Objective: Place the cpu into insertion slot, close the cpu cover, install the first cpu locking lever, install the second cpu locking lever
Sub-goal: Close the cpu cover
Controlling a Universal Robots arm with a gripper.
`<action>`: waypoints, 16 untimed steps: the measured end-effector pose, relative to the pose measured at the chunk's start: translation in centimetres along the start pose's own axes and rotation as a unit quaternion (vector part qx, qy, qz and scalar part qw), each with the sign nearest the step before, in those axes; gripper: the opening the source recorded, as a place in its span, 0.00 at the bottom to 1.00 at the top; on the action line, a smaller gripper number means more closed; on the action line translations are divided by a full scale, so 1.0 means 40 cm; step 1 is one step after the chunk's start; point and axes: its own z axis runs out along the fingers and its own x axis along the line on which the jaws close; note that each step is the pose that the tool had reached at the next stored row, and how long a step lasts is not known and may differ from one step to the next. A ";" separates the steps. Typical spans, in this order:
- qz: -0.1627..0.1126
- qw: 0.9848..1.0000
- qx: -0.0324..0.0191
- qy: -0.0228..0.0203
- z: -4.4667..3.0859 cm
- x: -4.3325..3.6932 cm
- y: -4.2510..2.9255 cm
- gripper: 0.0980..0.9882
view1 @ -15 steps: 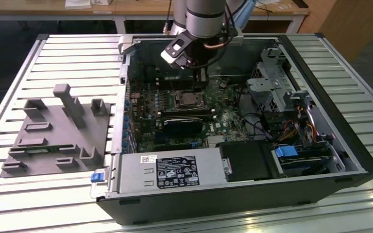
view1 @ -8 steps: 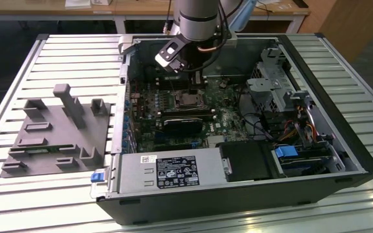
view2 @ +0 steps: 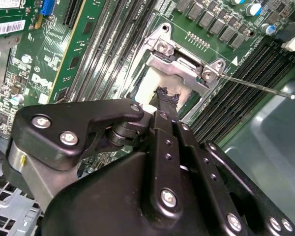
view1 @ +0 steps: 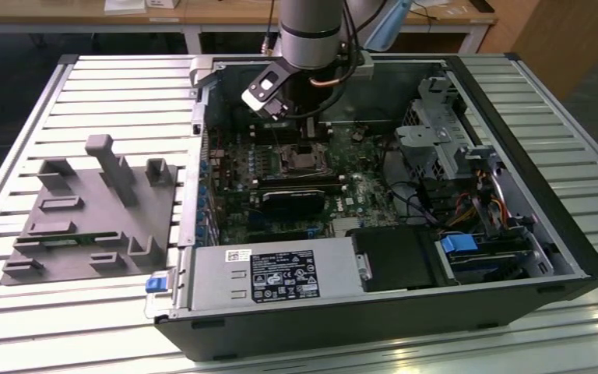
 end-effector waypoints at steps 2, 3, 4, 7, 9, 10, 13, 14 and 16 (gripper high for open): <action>0.000 1.000 0.000 0.000 0.000 0.000 0.000 0.01; 0.000 1.000 0.000 0.000 0.000 0.000 0.000 0.01; 0.000 1.000 0.000 0.000 0.000 0.000 0.000 0.01; -0.011 1.000 0.000 0.000 0.000 0.000 0.000 0.01; -0.030 1.000 -0.001 0.001 0.001 0.000 0.000 0.01; -0.039 0.999 -0.001 0.001 0.001 0.000 0.000 0.01; -0.066 0.998 -0.002 0.002 0.002 0.000 0.000 0.01; -0.075 0.997 -0.002 0.002 0.003 0.000 0.000 0.01; -0.093 0.996 -0.002 0.003 0.003 0.000 0.000 0.01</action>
